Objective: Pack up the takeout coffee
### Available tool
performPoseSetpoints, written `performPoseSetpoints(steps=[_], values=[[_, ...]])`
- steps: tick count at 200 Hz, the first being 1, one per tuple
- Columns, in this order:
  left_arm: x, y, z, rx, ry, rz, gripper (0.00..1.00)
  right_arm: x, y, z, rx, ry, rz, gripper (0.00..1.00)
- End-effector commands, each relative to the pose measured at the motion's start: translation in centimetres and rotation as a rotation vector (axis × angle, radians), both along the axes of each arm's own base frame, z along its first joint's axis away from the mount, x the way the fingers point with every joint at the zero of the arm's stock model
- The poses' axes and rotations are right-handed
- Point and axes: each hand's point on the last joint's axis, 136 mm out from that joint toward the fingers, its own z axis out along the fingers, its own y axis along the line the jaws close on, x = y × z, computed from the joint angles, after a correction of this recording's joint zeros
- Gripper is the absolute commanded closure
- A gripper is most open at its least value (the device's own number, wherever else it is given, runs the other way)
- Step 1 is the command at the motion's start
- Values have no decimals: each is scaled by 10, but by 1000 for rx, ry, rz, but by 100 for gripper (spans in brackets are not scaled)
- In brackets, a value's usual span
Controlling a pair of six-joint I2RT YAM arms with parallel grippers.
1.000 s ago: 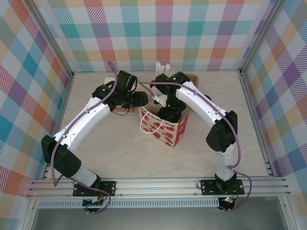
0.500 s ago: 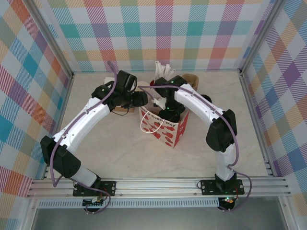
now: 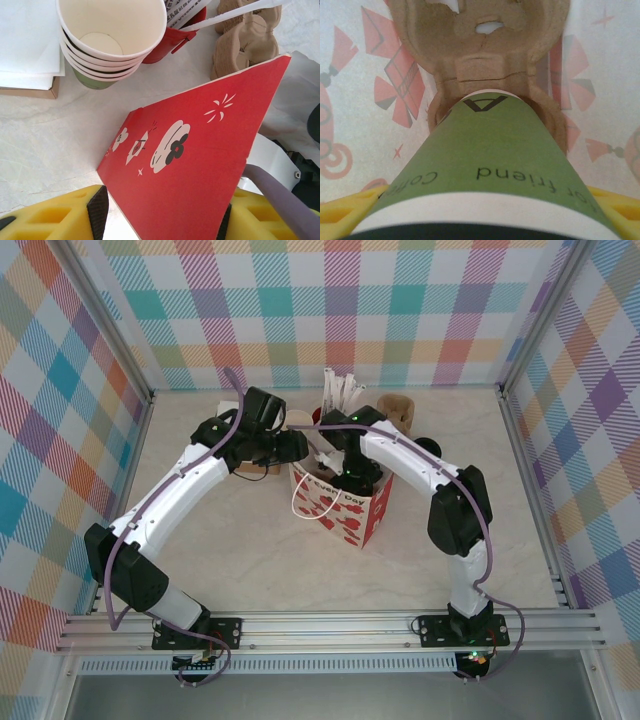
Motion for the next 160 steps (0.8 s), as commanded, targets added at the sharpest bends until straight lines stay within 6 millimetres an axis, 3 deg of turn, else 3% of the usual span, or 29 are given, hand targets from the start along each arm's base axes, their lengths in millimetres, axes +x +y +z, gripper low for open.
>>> performPoseSetpoints(steps=[1, 160], values=[[-7, 1, 8, 4, -15, -8, 43, -4, 5, -5, 13, 23, 20, 26], [-6, 1, 8, 0, -15, -5, 43, -6, 6, -9, 16, 36, 20, 26]])
